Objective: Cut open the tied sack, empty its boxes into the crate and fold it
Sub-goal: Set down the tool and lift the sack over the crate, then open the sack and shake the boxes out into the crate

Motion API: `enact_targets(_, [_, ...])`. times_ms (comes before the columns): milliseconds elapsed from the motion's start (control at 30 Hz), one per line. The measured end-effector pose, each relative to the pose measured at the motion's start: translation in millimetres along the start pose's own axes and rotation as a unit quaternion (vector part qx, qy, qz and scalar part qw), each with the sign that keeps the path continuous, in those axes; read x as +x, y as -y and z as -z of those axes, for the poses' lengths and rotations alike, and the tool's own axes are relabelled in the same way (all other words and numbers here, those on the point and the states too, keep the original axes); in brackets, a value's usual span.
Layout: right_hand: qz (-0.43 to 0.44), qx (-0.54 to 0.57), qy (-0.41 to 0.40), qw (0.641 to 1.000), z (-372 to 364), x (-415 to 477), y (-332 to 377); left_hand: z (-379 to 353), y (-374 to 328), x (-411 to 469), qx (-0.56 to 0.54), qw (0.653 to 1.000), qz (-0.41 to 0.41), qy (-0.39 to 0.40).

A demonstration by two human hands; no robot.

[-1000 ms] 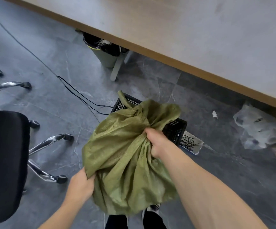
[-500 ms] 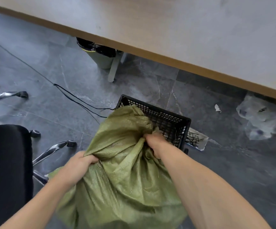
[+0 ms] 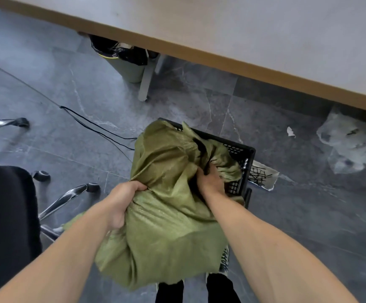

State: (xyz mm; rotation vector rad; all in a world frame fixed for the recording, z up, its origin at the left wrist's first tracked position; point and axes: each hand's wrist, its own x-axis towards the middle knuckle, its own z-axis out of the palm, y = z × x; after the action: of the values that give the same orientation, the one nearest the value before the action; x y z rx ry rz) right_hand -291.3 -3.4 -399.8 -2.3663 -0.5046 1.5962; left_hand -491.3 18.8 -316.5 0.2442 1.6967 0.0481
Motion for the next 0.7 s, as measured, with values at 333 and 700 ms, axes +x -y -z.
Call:
enact_targets(333, [0.145, -0.055, -0.042, 0.987, 47.1, -5.4, 5.2, -47.5, -46.7, 23.0, -0.045, 0.999, 0.001, 0.008])
enact_targets(700, [-0.136, 0.124, -0.04, 0.982, 34.5, -3.2, -75.9, -55.8, -32.9, 50.2, 0.029, 0.978, -0.163, -0.129])
